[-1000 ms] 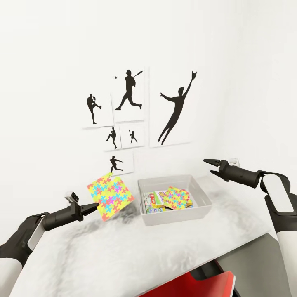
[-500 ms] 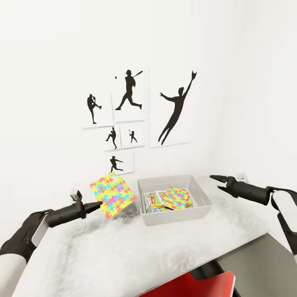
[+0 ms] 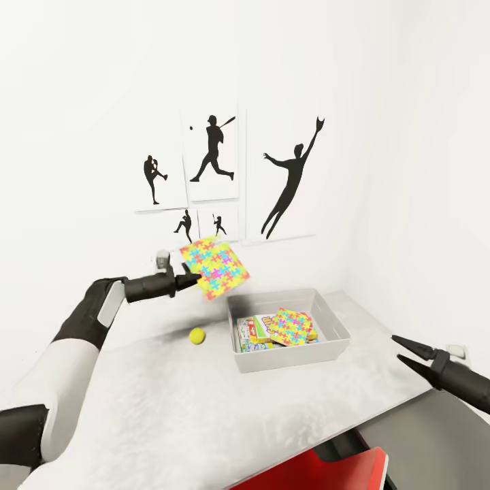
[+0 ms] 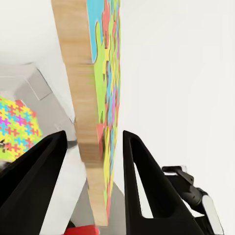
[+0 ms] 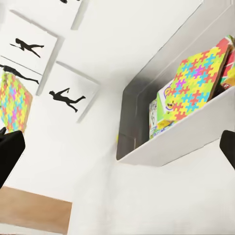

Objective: Put all the toys in the child's room - the three board games (two on the bed and one on the table), the two jigsaw puzzles on the table, and the tennis ball on the table - inside the toy box on the table in the child's room.

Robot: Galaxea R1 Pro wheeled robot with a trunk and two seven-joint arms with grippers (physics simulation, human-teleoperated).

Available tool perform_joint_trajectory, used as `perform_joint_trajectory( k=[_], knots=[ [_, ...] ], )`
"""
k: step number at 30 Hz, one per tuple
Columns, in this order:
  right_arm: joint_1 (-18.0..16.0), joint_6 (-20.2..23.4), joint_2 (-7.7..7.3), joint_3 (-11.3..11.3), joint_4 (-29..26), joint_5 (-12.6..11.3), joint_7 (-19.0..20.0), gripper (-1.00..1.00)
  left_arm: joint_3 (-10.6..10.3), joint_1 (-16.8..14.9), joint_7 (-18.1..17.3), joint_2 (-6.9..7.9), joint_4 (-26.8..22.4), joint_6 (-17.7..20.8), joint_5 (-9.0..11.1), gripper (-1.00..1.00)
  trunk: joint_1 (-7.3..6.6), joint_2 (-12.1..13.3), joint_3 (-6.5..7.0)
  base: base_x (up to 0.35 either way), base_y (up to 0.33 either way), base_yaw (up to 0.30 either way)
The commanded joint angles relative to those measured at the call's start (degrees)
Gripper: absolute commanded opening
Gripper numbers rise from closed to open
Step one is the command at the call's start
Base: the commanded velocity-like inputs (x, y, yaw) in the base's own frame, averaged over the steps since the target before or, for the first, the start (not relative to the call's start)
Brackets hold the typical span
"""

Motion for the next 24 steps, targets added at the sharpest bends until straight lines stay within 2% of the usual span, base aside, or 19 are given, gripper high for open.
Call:
perform_joint_trajectory(
  k=[1,5,8,9,13,17,24],
  knots=[
    [0.85,-0.03,0.09,-1.27,-0.99,0.38,1.70,1.00,0.05,-1.23,2.52,-1.71,0.19,0.18,-0.32,-1.00,0.04,-0.13,-0.14,0.000,0.000,0.000],
    [2.17,-0.57,0.39,-3.25,-3.59,0.56,6.19,1.00,0.04,-3.89,13.67,-7.55,0.79,0.40,-0.19,-1.00,0.04,-0.13,-0.14,0.000,0.000,0.000],
    [2.40,-0.68,0.46,-3.66,-4.21,0.60,7.35,1.00,0.05,-5.86,20.34,-11.17,3.46,0.37,-0.12,-1.00,0.04,-0.13,-0.14,0.000,0.000,0.000],
    [2.42,-0.72,0.47,-3.72,-4.28,0.64,7.49,1.00,0.08,-6.63,21.95,-12.29,4.72,0.36,-0.11,-1.00,0.04,-0.13,-0.14,0.000,0.000,0.000],
    [2.43,-0.75,0.45,-3.81,-4.29,0.69,7.69,1.00,0.02,-7.88,24.66,-15.47,7.60,0.35,-0.21,-1.00,0.04,-0.13,-0.14,0.000,0.000,0.000],
    [2.42,-0.74,0.41,-3.90,-4.20,0.73,7.73,1.00,-0.10,-8.15,25.21,-17.01,8.30,0.35,-0.31,-1.00,0.04,-0.13,-0.23,0.000,0.000,0.000],
    [2.43,-0.81,0.44,-3.85,-4.14,0.79,7.61,1.00,-0.28,-8.21,25.35,-17.41,9.01,0.22,-0.35,-1.00,0.04,-0.13,-0.56,0.000,0.000,0.000]
  ],
)
